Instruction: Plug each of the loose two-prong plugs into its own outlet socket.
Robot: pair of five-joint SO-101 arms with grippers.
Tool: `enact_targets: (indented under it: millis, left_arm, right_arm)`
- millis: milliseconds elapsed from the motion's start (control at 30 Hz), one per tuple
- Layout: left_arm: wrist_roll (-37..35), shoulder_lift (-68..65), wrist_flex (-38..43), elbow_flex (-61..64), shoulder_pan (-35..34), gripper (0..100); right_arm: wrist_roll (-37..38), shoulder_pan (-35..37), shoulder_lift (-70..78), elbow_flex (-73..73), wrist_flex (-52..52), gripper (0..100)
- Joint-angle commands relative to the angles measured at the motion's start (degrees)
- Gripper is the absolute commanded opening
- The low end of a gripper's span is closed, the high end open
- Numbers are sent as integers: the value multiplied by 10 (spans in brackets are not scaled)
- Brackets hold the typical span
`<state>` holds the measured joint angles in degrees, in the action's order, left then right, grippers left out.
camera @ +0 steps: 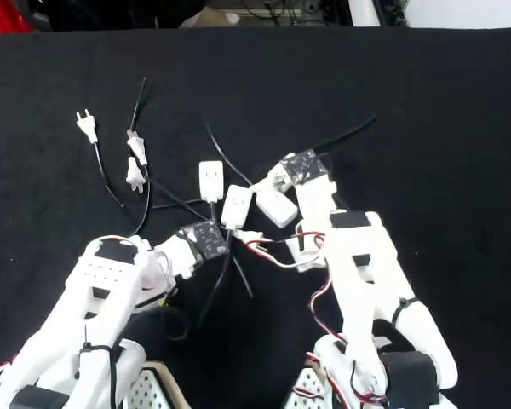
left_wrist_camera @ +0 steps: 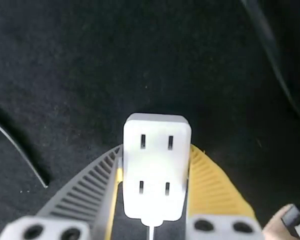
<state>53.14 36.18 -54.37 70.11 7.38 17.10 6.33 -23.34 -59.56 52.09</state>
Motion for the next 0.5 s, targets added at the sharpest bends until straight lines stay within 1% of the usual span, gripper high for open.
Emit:
enact_targets:
  millis: [0,67,167,233,300,467]
  left_arm:
    - [-84,4,26,-18,31,30]
    - [-116,7,29,-20,31,59]
    - [-125,7,29,-20,23,132]
    - [-137,7,29,-22,18,160]
    - [-144,7,27,-22,17,166]
    - [-187,37,24,-25,11,171]
  right_arm:
    - [32,-5,-3,40,33,170]
    - [34,-5,-3,51,45,170]
    - [38,-4,-3,64,55,170]
    - [39,4,-3,76,62,170]
    - [47,23,-3,92,75,170]
    - [120,93,-3,161,128,170]
